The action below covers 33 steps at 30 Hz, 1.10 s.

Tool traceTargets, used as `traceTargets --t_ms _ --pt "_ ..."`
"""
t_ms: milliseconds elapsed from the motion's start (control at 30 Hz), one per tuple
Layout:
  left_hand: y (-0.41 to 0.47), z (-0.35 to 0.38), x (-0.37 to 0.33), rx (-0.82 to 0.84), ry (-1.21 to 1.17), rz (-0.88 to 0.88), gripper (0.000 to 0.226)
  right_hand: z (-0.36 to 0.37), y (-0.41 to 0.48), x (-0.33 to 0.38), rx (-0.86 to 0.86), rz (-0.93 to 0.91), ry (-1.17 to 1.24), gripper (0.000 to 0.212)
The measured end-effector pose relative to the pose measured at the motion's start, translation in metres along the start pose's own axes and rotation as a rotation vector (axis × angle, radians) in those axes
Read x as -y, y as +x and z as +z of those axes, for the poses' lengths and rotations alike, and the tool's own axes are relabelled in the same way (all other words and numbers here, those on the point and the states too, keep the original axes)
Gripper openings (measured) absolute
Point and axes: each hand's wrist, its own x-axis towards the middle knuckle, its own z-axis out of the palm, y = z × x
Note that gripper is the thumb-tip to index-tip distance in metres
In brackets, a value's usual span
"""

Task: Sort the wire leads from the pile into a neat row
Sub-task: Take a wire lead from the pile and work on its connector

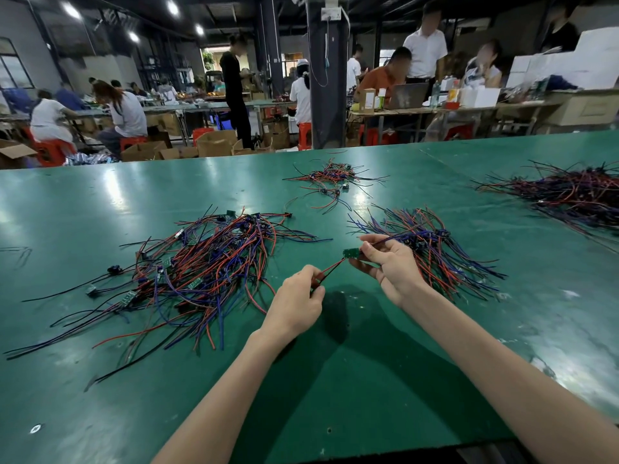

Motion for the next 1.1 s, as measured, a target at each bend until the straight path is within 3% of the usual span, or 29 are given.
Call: traceTargets --t_ms 500,733,1100 --pt "-0.001 -0.005 0.001 -0.060 0.068 0.074 0.023 -0.011 0.010 0.011 -0.159 0.012 0.189 0.015" --pt "0.000 -0.009 0.008 0.086 0.210 0.071 0.019 -0.016 0.014 0.018 -0.200 0.006 0.231 0.017" --pt "0.012 -0.020 0.036 -0.166 0.483 -0.068 0.026 -0.014 0.010 0.018 -0.169 0.079 0.229 0.016"
